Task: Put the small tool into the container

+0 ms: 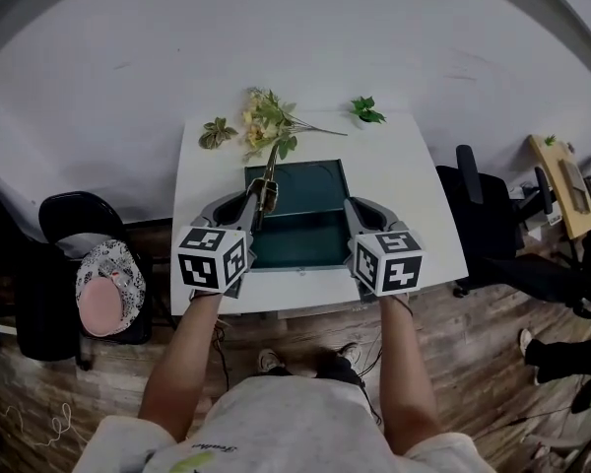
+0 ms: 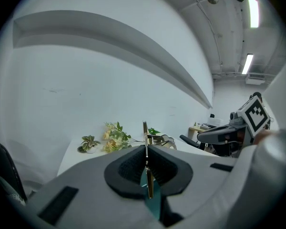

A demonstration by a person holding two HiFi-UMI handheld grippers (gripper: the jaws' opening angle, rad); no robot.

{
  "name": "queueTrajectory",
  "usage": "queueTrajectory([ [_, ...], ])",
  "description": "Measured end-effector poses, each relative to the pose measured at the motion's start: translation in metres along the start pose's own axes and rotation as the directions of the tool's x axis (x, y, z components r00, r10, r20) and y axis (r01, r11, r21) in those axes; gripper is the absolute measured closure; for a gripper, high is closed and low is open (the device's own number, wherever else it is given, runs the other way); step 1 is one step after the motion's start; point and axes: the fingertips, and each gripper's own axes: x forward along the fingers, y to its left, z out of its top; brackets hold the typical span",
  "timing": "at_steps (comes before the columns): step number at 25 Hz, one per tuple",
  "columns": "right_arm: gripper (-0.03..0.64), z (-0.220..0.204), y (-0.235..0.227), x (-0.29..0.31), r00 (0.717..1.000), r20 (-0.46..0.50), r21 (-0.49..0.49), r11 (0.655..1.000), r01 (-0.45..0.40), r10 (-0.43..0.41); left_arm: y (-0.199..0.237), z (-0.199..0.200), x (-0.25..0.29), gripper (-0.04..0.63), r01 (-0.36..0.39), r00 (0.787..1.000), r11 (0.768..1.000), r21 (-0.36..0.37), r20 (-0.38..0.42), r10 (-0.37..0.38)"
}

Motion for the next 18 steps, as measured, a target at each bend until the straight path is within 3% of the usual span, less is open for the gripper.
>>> queueTrajectory([
  [18,0.614,-0.007,-0.001,-0.025,0.997,0.034,0.038,0.996,0.075,-0.076,-0.015,-0.004,0.000,0.588,0.087,0.996,0.994,0.065,-0.032,-0.085],
])
